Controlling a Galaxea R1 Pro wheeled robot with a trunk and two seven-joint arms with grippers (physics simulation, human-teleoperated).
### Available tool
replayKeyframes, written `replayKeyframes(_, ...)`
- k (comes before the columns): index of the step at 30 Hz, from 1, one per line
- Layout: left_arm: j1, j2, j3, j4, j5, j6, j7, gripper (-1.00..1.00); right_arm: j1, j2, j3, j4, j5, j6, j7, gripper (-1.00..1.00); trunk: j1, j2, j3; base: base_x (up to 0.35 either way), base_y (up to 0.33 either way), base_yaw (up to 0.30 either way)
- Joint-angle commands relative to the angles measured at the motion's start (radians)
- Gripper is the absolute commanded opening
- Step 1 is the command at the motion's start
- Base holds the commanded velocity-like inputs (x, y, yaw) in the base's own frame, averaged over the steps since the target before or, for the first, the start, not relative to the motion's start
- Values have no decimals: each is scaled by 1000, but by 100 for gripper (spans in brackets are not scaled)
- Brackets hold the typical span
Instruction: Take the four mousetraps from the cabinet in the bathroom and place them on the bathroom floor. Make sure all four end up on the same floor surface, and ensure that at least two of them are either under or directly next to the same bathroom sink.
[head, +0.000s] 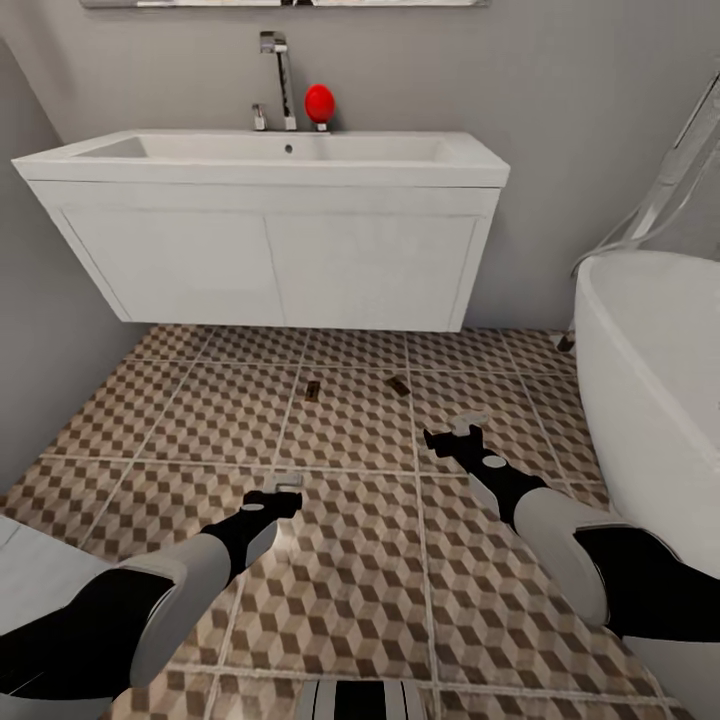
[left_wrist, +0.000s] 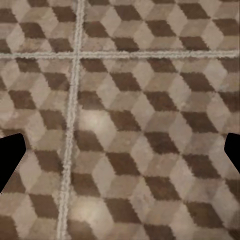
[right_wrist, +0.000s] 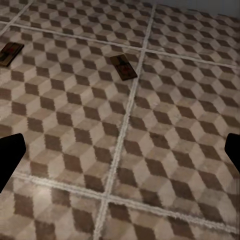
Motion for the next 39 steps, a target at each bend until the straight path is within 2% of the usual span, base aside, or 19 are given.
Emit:
replayKeyframes(1,0,0,-8,9,9,-4,3,100,8,0,6,2,3,-5,-2,100,-1,0,5,0,0,0)
replayKeyframes(9,18,4,-8,39,9,-22,3,100,29,-1,6,4,3,-8,-2,100,-4,2,49,0,0,0)
replayKeyframes(21,82,17,-8,44,9,-39,2,100,93,-1,6,4,3,-56,-3,100,-50,86,106,0,0,0)
replayKeyframes(24,111,21,-8,44,8,-41,2,100,136,-1,6,4,3,-64,-4,100,-62,107,120,0,0,0)
replayKeyframes(28,133,26,-8,44,8,-60,2,100,151,-1,6,4,3,-66,-4,100,-77,135,139,0,0,0)
replayKeyframes(33,167,39,-8,45,8,-87,2,100,180,-8,6,4,3,-86,-4,100,-96,170,163,0,0,0)
replayKeyframes(34,194,49,-8,45,8,-93,1,100,214,-16,6,4,2,-114,-4,100,-100,177,168,0,0,0)
replayKeyframes(39,214,51,-8,50,8,-95,0,100,239,-17,6,4,2,-122,-4,100,-119,212,191,0,0,0)
